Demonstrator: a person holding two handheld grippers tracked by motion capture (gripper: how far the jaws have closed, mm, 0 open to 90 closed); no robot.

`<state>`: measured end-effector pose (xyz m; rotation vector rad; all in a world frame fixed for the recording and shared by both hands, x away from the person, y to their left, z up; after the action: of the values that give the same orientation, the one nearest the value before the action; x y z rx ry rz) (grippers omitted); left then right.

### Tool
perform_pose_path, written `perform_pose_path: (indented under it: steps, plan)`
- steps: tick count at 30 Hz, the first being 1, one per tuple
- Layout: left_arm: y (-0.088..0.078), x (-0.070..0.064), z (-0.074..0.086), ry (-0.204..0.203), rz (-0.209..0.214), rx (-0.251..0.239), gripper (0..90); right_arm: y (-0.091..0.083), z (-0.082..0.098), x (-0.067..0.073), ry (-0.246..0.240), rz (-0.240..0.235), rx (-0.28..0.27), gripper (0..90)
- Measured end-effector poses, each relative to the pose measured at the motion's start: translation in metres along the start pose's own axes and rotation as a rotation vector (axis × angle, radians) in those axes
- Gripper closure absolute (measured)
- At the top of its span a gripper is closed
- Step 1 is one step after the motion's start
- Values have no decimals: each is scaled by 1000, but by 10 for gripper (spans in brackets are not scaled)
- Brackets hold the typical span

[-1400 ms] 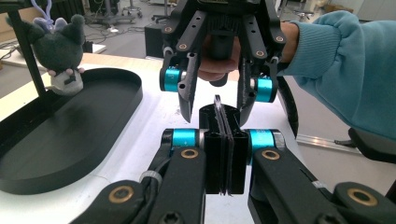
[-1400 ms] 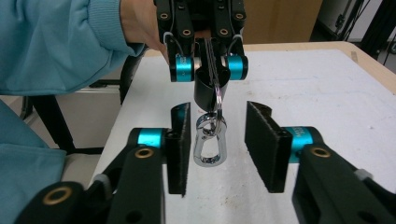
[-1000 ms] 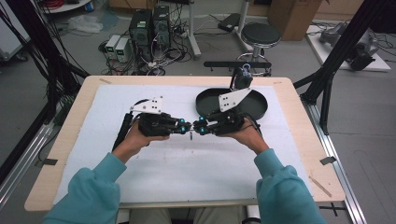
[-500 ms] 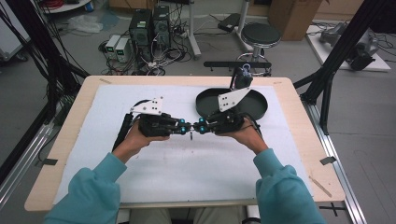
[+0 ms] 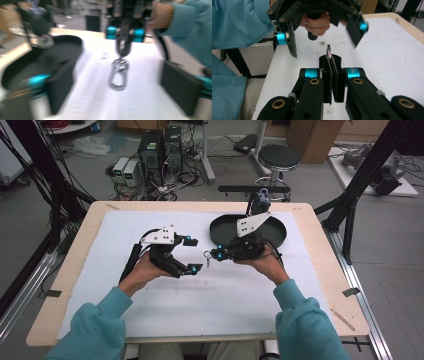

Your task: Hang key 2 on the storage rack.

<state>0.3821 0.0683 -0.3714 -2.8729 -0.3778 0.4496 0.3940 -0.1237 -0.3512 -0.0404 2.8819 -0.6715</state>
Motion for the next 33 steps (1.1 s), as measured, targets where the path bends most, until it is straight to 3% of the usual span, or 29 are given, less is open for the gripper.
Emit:
perform_pose_path:
  steps: [5, 10, 14, 17, 22, 33]
  plan:
    - [-18, 7, 9, 13, -53, -4, 17, -14, 3, -5, 20, 48, 1, 890]
    - [-47, 14, 26, 0, -174, -20, 17, -32, 7, -13, 41, 109, 17, 890]
    - [-73, 20, 41, -36, -251, -50, 17, -49, 6, -22, 56, 159, 31, 890]
    - [-88, 21, 50, -14, -307, -66, 17, -60, 5, -30, 68, 192, 34, 890]
    - [-108, 21, 64, -16, -379, -104, 17, -75, 5, -45, 81, 250, 58, 890]
    - [-137, 22, 102, -60, -465, -199, 17, -96, 3, -73, 110, 320, 113, 889]
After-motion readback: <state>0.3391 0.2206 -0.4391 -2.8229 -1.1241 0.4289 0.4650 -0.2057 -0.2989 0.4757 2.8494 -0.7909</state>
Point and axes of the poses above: each handheld gripper's, and its own axes: y roughly forward along the jaws, z roughly out of its underside, x roughly to its left, the point moved 5 cm from there along y, roughly forward along the jaws, and after that the axes turned 14 degrees about -y, right-handed, at the moved point
